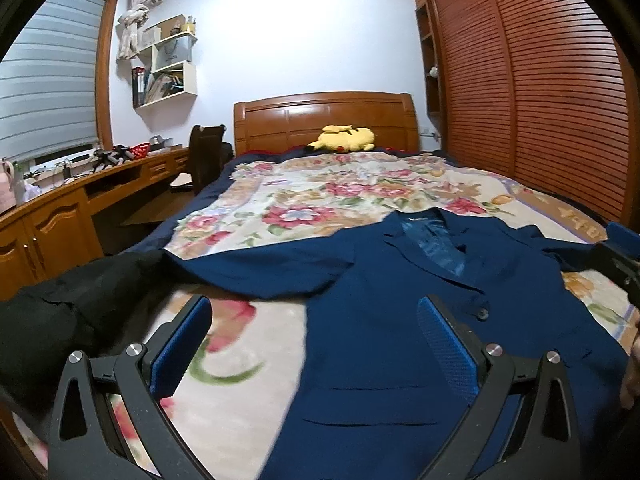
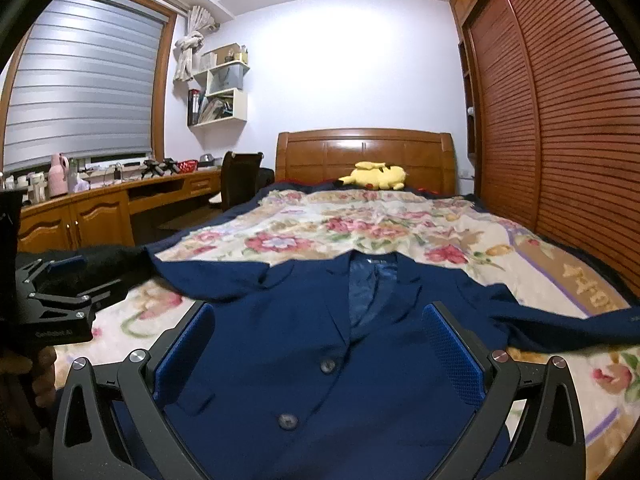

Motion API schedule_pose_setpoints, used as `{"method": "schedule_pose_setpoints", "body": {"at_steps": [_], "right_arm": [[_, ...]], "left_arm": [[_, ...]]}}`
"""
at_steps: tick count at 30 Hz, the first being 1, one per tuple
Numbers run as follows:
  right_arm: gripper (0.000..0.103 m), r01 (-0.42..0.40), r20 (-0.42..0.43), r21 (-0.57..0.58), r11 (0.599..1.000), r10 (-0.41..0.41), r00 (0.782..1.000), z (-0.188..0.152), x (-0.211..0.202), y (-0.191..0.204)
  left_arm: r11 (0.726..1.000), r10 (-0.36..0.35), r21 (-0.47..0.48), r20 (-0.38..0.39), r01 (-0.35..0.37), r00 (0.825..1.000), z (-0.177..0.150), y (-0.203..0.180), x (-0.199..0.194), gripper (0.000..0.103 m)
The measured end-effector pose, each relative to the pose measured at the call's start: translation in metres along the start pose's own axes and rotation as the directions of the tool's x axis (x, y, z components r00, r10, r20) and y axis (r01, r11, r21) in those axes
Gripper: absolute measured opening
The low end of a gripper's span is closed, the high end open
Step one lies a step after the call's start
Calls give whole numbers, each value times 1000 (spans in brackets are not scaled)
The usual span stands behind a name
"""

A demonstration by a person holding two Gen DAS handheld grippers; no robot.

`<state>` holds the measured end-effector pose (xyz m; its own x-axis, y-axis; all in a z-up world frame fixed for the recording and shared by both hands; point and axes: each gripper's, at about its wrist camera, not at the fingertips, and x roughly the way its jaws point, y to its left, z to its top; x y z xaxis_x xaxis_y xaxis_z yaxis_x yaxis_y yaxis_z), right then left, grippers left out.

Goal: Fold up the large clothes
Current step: 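Grasp the jacket's sleeve cuff with the left gripper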

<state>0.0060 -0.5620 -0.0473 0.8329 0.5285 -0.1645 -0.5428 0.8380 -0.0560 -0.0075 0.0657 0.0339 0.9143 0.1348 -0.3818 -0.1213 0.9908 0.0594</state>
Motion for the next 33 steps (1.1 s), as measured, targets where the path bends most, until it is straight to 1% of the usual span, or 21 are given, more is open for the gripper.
{"method": "schedule_pose_setpoints", "body": {"at_steps": [4, 8, 10, 13, 18, 22, 25, 27, 30, 33], "right_arm": [[103, -7, 13, -10, 1000, 7, 1000, -4, 7, 9], [103, -19, 28, -26, 999, 20, 999, 1, 17, 17], [103, -27, 25, -34, 999, 28, 999, 4, 24, 21], [103, -45, 30, -44, 998, 47, 998, 8, 34, 27], [103, -80, 21, -57, 995, 81, 996, 8, 57, 31], [103, -110, -2, -80, 991, 110, 994, 1, 78, 33], [103, -122, -37, -86, 989, 119, 992, -8, 97, 32], [103, -134, -71, -73, 988, 128, 989, -15, 112, 27], [103, -141, -106, -72, 987, 133, 986, -19, 131, 24], [103, -153, -143, -68, 986, 142, 979, -24, 150, 19]], "left_arm": [[1000, 13, -3, -7, -13, 1000, 5, 14, 5, 103], [998, 47, 35, -5, -47, 999, 11, 24, 15, 103], [998, 51, 43, -13, -50, 999, 13, 30, 22, 103], [998, 56, 42, -37, -54, 998, 18, 41, 34, 103], [999, 33, 5, -108, -33, 994, 20, 65, 62, 103], [999, 37, -7, -164, -39, 986, 19, 82, 88, 103], [996, 86, 44, -209, -79, 974, 19, 92, 112, 103], [994, 103, 69, -228, -90, 968, 21, 98, 124, 103], [992, 111, 92, -266, -90, 958, 23, 106, 146, 103], [992, 112, 95, -299, -87, 948, 23, 113, 165, 103]]}}
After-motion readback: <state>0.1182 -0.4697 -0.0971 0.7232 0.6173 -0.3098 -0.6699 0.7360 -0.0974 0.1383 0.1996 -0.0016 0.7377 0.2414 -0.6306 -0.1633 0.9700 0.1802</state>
